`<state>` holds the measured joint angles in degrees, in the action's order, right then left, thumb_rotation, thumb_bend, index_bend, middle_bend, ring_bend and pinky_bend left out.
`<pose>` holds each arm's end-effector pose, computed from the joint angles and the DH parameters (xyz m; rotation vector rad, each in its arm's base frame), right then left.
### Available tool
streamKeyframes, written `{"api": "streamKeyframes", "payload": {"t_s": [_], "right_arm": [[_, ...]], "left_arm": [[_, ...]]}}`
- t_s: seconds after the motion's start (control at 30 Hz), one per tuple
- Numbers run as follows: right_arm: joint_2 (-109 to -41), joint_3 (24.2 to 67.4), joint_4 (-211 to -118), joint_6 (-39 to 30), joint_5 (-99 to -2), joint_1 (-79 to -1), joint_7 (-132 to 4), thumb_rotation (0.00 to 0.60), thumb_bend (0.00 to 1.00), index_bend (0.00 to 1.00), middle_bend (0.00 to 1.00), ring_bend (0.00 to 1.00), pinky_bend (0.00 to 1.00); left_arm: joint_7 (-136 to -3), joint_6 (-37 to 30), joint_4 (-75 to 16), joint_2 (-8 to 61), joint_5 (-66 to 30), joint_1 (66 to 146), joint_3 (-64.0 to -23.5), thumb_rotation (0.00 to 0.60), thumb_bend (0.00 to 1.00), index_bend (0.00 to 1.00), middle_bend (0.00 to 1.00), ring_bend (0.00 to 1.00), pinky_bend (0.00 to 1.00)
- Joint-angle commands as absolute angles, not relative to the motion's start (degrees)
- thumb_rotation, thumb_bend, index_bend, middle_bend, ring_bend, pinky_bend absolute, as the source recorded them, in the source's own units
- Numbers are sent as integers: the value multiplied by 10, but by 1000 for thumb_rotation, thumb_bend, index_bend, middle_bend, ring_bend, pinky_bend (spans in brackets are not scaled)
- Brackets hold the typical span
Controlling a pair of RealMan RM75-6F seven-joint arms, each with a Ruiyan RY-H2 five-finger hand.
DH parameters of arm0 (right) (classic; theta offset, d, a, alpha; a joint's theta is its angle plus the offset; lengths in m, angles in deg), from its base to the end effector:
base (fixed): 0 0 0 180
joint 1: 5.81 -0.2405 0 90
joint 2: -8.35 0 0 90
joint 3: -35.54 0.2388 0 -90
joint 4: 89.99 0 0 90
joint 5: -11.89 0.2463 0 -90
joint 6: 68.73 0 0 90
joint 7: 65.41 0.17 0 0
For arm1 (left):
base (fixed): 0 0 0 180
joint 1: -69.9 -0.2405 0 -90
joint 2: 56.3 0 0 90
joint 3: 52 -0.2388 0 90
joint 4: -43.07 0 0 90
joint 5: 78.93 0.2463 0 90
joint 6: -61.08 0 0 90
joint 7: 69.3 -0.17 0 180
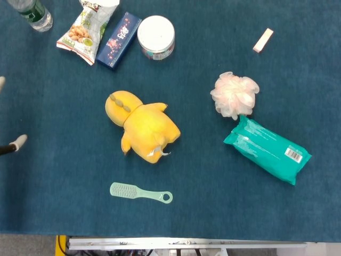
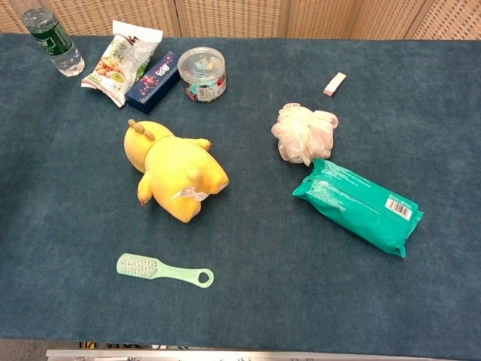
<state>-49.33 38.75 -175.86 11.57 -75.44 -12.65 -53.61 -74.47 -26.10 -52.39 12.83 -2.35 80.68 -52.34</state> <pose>-0.3419 -0.2248 0.1599 1.4412 -0.9149 0.8759 -0.2927 0.2223 0.0896 -1.3174 -0.9712 -0.9083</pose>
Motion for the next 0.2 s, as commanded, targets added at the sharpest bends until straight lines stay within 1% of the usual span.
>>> {"api": "streamKeyframes", "payload": {"t_s": [0.03,0.2], "right_arm": [[-491,387,-1763,118,-757,-126,-538,600,202,395,371,247,267],[-490,386,-1769,118,-760,-128,-540,600,201,395,371,248,267]], "left_arm": [[-744,-276,-529,126,-19,790,-527,600,21,0,0,0,0],[-744,-286,-532,122,-9,773,-530,600,21,0,0,0,0]]}}
